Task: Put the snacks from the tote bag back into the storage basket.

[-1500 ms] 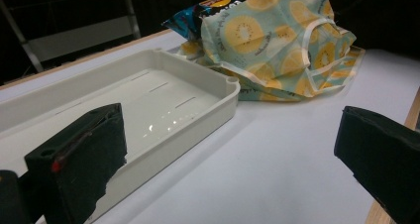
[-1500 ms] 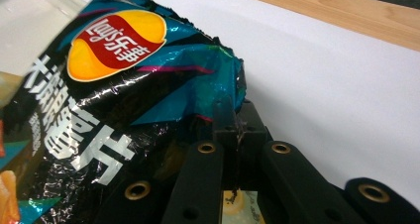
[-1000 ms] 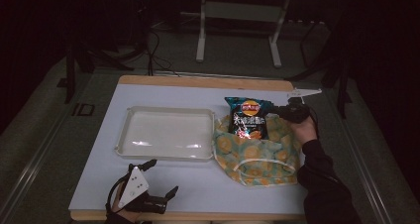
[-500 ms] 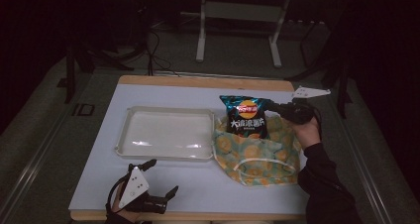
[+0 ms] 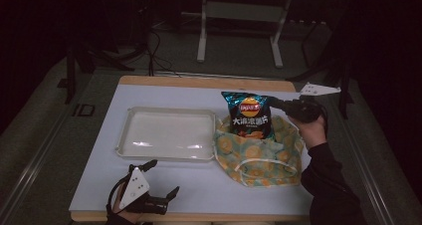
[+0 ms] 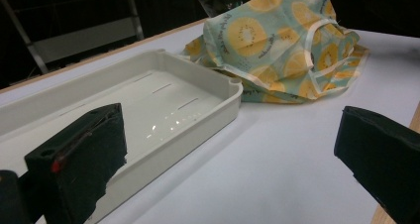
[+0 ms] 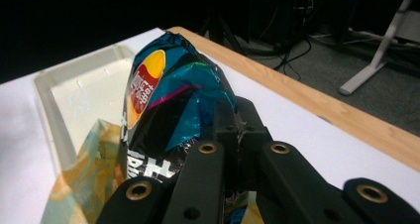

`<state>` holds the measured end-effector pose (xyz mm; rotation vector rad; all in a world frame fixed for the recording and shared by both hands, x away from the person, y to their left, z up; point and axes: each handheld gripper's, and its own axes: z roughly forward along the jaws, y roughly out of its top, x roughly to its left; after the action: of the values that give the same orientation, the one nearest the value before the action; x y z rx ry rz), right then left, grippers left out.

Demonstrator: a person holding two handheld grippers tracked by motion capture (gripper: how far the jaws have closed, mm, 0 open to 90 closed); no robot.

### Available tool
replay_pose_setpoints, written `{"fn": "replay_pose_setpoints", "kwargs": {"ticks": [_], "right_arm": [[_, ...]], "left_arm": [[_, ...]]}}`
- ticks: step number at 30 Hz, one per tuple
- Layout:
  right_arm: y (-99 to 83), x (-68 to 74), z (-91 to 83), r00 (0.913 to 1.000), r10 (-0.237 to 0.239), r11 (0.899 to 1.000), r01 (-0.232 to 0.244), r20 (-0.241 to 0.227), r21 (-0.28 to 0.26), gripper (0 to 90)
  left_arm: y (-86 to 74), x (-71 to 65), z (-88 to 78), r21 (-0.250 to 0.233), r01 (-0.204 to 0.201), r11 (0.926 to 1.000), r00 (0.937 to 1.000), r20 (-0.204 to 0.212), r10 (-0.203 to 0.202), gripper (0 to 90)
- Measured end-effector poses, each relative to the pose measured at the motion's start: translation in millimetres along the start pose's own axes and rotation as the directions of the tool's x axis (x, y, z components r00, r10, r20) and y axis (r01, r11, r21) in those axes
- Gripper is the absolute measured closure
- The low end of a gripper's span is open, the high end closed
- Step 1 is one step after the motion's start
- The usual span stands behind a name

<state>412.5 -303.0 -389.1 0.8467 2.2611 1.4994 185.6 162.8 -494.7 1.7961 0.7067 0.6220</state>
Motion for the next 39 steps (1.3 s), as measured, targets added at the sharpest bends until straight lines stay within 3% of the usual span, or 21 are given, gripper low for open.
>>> {"fn": "replay_pose_setpoints", "kwargs": {"ticks": [9, 17, 25, 30, 34, 39], "right_arm": [[22.4, 4.7, -14.4, 0.9985, -0.03, 0.999, 0.031, 0.047, -0.025, 90.0], [50.5, 9.5, -29.5, 0.9948, -0.043, 0.996, 0.051, 0.092, -0.079, 90.0], [78.5, 20.9, -39.7, 0.9919, -0.067, 0.988, 0.081, 0.109, -0.132, 90.0], [94.6, 31.2, -38.5, 0.9922, -0.069, 0.984, 0.085, 0.104, -0.159, 90.0], [103.7, 41.3, -33.2, 0.9893, -0.082, 0.983, 0.1, 0.121, -0.153, 90.0], [111.9, 54.3, -23.7, 0.9902, -0.09, 0.981, 0.106, 0.107, -0.161, 90.0]], "left_arm": [[0.1, 0.0, -0.2, -0.004, 0.005, 1.0, 1.0, 0.0, -0.005, 0.2], [0.4, 0.3, -0.4, -0.008, 0.007, 0.9999, 1.0, -0.003, -0.007, 0.2], [0.5, 0.4, -1.2, -0.01, 0.008, 0.9999, 1.0, -0.006, -0.008, 0.2], [0.7, 0.1, -1.0, -0.013, 0.008, 0.9999, 1.0, -0.004, -0.008, 0.2], [0.6, -0.5, -1.8, -0.012, 0.007, 0.9999, 1.0, -0.005, -0.007, 0.2], [0.8, -0.9, -2.8, -0.015, 0.005, 0.9999, 1.0, -0.005, -0.005, 0.2]]}}
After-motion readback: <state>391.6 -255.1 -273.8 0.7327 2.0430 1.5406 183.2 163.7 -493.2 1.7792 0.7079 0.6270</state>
